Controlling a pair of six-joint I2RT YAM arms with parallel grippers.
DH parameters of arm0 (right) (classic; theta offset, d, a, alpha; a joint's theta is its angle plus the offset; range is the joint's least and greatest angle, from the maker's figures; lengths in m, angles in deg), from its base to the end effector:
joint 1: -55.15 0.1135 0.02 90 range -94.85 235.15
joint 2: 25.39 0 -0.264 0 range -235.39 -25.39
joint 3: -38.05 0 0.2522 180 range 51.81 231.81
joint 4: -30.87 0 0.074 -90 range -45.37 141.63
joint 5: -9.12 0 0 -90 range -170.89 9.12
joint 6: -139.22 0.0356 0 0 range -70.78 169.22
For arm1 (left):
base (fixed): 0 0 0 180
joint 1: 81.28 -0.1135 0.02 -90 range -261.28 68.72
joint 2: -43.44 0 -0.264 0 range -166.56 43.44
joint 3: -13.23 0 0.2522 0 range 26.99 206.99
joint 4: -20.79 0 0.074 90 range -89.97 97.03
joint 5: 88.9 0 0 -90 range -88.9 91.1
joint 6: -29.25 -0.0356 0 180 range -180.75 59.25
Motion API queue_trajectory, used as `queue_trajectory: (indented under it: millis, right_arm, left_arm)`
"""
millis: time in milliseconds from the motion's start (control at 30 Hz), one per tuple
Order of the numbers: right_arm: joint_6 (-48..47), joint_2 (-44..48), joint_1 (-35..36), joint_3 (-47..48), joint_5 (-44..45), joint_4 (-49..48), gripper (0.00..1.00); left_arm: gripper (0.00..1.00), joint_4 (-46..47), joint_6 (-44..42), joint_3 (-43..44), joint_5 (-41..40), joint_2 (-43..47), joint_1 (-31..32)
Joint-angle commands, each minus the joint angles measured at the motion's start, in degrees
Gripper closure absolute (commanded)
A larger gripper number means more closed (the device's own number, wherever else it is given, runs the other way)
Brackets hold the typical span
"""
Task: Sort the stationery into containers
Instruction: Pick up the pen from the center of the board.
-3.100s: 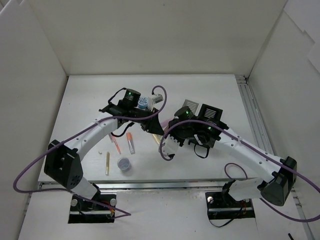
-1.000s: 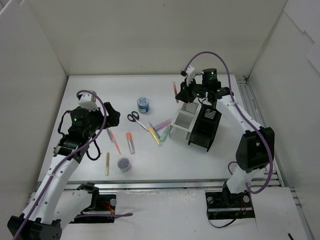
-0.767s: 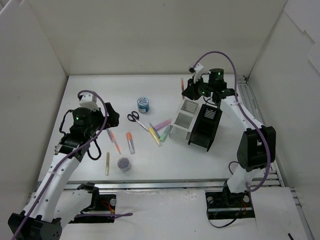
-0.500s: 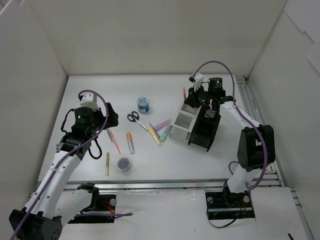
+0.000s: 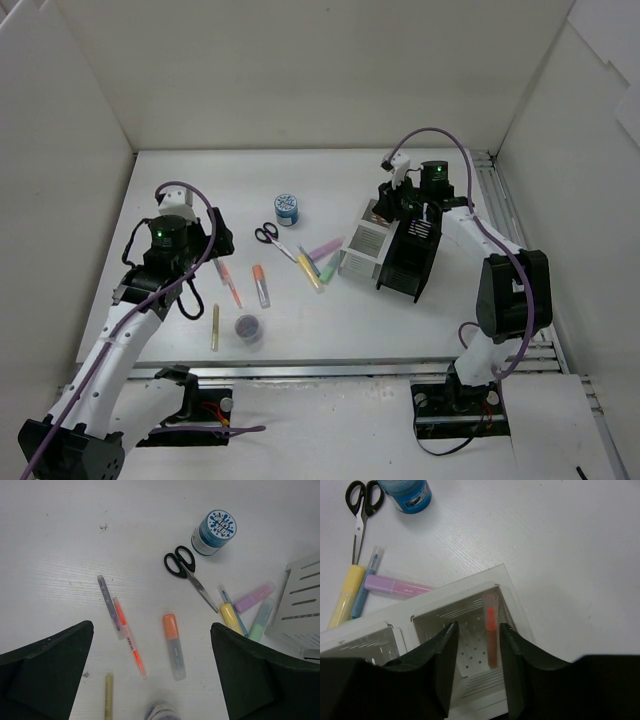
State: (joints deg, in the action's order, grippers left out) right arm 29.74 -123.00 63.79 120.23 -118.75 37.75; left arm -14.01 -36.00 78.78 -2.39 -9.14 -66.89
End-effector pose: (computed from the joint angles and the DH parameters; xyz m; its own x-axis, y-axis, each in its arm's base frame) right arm 0.3848 0.0806 0.2693 -0.1270 -0.2856 -0.9499 -0.7663 0.6363 -0.0888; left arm 0.2011 -0.0494 0.3390 -0.4080 -0.3267 -0.8525 0.0248 0.9295 -0.3681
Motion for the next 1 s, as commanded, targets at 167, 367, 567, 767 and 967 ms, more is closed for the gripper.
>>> queue_trajectory:
  millis: [167,367,567,767,967]
  right_arm:
    - [0.93,6.10,-0.91,1.53,-0.80,-2.62,0.53]
    - [5.33,9.97,-1.53,5.22,-4.84,-0.78,0.37]
    - [2.09,15.68,5.23,5.58,-1.78,1.59,0.02]
    - [1.29,12.97,17.62,11.55,11.37,5.20,0.02]
    - [6.90,6.29,28.79,19.37,28.78,5.73,0.02]
  left_arm:
    - [0.01,1.35,0.65,3.23,-1.35,0.99,-0.42]
    - [0.00,1.79,0.47,4.72,-1.00,-2.44,-0.42]
    - [0.01,-0.23,2.05,6.48,-2.31,-5.61,-0.42]
    - [0.01,-6.20,8.98,4.91,-5.13,-5.34,-0.95]
    - [0.00,-10.86,14.52,-1.24,-2.49,-4.99,-3.58]
